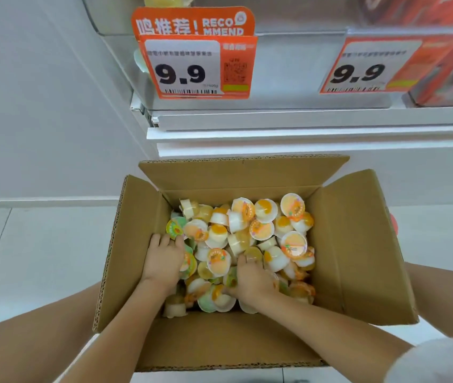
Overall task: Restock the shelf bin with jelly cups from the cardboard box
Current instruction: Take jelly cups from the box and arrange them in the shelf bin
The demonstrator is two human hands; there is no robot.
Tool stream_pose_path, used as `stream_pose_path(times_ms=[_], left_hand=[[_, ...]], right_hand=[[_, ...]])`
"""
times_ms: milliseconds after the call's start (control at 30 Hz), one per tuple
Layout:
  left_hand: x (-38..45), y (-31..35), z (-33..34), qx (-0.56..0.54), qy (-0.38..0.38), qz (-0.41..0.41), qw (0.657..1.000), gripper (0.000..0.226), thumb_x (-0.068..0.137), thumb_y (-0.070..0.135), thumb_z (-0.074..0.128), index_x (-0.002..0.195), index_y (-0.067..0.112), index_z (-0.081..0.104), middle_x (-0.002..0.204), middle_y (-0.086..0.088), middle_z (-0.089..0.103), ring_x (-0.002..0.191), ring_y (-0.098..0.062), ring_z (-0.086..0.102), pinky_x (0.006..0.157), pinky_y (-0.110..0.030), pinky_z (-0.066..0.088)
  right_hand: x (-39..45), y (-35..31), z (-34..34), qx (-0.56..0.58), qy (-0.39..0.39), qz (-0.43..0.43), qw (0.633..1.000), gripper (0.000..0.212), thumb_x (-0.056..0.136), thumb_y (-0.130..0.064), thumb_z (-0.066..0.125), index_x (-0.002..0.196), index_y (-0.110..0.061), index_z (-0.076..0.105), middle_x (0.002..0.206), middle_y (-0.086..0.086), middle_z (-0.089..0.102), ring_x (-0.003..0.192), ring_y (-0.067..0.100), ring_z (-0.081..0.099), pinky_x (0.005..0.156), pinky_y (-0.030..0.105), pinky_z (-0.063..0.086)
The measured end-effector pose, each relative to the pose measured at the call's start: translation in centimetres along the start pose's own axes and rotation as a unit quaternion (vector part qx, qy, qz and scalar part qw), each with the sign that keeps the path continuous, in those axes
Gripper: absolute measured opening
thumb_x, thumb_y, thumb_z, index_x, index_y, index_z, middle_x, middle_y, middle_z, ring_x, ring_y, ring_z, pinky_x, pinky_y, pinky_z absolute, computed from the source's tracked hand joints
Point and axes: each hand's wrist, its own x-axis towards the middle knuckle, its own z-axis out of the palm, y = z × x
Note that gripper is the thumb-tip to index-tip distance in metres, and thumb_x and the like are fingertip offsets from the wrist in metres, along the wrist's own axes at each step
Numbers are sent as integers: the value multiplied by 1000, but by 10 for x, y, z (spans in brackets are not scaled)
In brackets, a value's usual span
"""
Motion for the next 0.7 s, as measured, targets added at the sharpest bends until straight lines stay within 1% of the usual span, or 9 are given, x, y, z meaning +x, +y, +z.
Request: stream_pose_path(times_ms=[167,233,300,333,433,467,500,633,700], left_hand=[[-1,5,0,-59,31,-2,998,63,81,43,63,132,13,42,128,-3,51,116,-20,50,100,-32,30],[-3,5,-1,-95,10,15,995,61,83,41,61,134,16,39,131,-3,49,114,-20,53,98,-30,33],[-1,8,0,-230,20,-21,973,61,85,42,61,135,18,39,133,-3,48,111,-23,55,94,-32,40],[-2,11,-2,-360,34,-65,930,63,82,43,66,134,17,40,131,-3,49,109,-25,56,90,-35,46],[2,17,-4,-677,26,-148,721,80,69,18,84,133,7,37,127,-8,51,110,-24,59,86,-32,48],[2,18,-1,-698,1,-156,699,81,68,7,83,133,2,35,128,-11,51,114,-25,57,87,-29,46],[2,18,5,-678,-19,-152,719,76,69,1,81,131,-1,37,129,-14,52,118,-26,55,88,-28,44],[-3,19,23,-383,-20,-95,918,53,78,11,69,124,7,43,133,-12,40,122,-25,43,97,-30,41],[-4,25,23,-254,-32,-95,962,61,81,24,70,129,9,38,133,-9,37,125,-23,37,100,-27,38]], right_hand=[[-5,4,-6,156,-12,23,987,61,72,-38,73,116,-17,35,100,1,47,90,19,50,54,23,35],[-7,14,-11,235,-21,38,971,52,72,-36,71,104,-19,35,88,-1,47,80,15,50,52,22,35],[-8,21,-19,339,-47,80,936,45,71,-36,68,103,-18,41,88,0,53,80,14,56,59,25,46],[-9,23,-24,396,-65,102,910,44,70,-36,67,104,-17,45,90,0,56,83,13,59,65,28,53],[-16,27,-35,558,-129,156,805,34,82,-27,62,110,-14,50,104,3,60,96,17,64,83,28,56],[-20,28,-39,604,-149,164,766,25,86,-21,59,107,-13,51,104,7,60,98,19,63,87,29,55],[-24,29,-41,640,-163,170,731,19,87,-17,57,105,-11,53,104,10,61,99,21,63,89,29,54],[-31,32,-43,694,-183,181,672,12,88,-8,56,99,-5,55,101,16,62,102,26,63,92,31,52],[-32,31,-42,708,-188,179,657,13,87,-5,57,101,-4,56,103,17,64,101,26,64,89,30,53]])
